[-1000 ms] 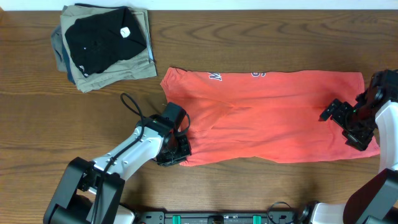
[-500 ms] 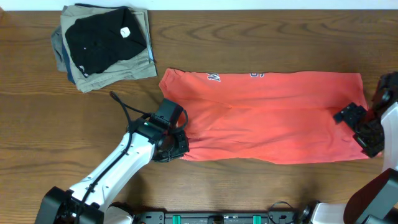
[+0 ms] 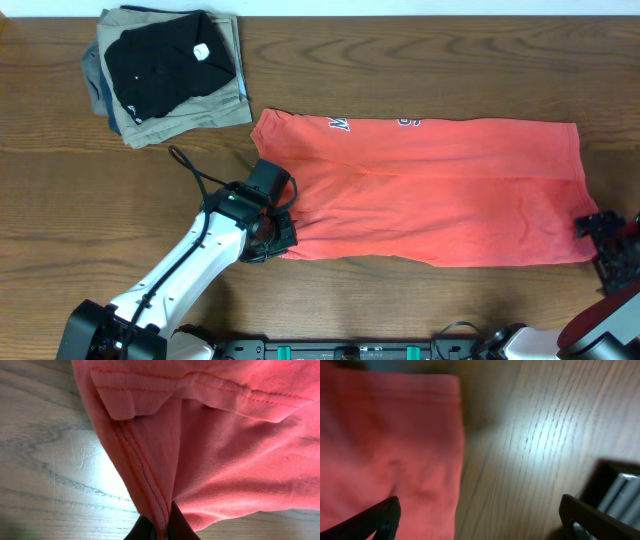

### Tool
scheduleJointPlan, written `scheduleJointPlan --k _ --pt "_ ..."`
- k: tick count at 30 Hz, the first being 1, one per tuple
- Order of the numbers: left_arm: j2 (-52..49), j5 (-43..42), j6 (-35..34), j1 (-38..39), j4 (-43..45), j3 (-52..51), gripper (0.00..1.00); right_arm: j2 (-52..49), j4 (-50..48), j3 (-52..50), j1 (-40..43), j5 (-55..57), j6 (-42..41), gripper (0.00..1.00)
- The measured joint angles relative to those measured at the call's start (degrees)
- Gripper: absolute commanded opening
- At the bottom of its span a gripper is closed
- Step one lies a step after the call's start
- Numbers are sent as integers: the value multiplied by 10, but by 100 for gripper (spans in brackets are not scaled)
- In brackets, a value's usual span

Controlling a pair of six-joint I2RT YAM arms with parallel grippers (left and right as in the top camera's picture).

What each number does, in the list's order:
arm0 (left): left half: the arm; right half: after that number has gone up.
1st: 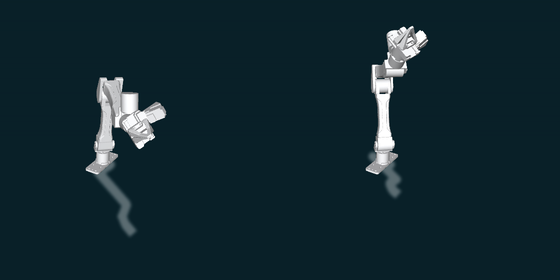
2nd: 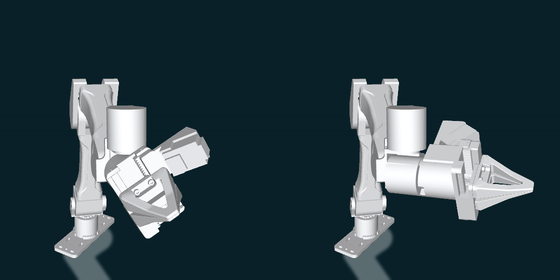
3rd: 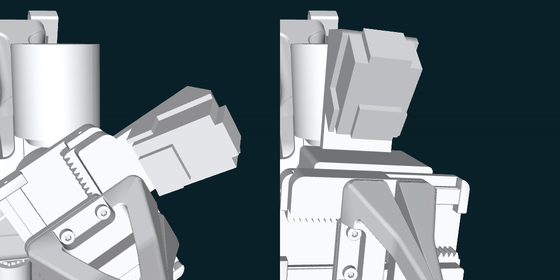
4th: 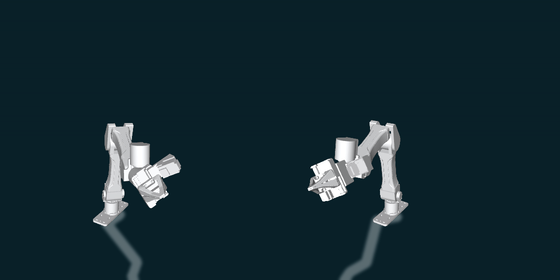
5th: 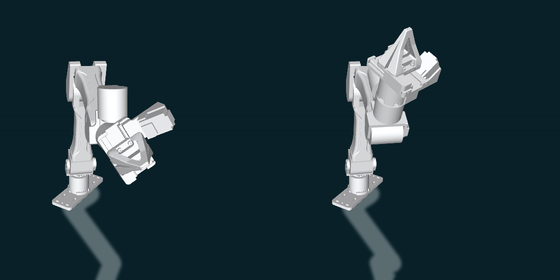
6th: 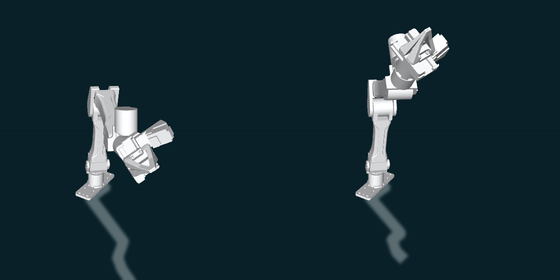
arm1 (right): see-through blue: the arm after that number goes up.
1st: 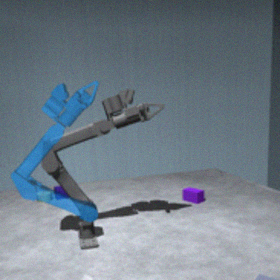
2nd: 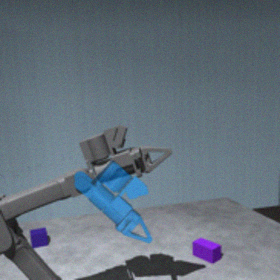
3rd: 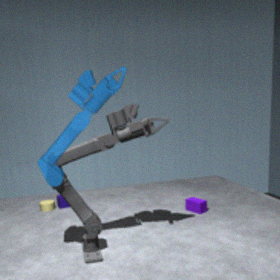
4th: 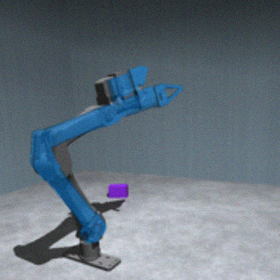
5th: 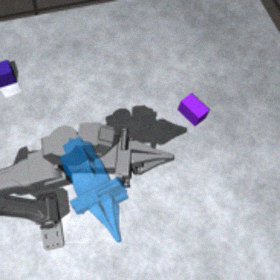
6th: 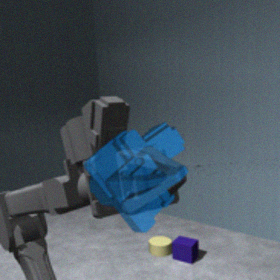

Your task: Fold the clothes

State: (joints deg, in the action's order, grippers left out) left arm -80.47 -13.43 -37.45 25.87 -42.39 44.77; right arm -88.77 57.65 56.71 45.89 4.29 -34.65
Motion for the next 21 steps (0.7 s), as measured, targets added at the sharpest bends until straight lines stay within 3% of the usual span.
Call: scheduleJointPlan --k 4,11,15,18,21 --pt "0 1 0 0 -2 0 6 0 -61 -61 31 -14 -1 97" --pt "0 1 4 0 -5 0 6 0 -115 -84 45 -45 18 78" --pt "0 1 4 0 -5 0 6 0 -137 -84 45 -50 20 73" --pt "0 1 4 0 -5 0 7 -1 -154 -85 45 -57 23 62" --pt "0 1 4 0 -5 0 6 -10 -163 -85 45 -60 21 59"
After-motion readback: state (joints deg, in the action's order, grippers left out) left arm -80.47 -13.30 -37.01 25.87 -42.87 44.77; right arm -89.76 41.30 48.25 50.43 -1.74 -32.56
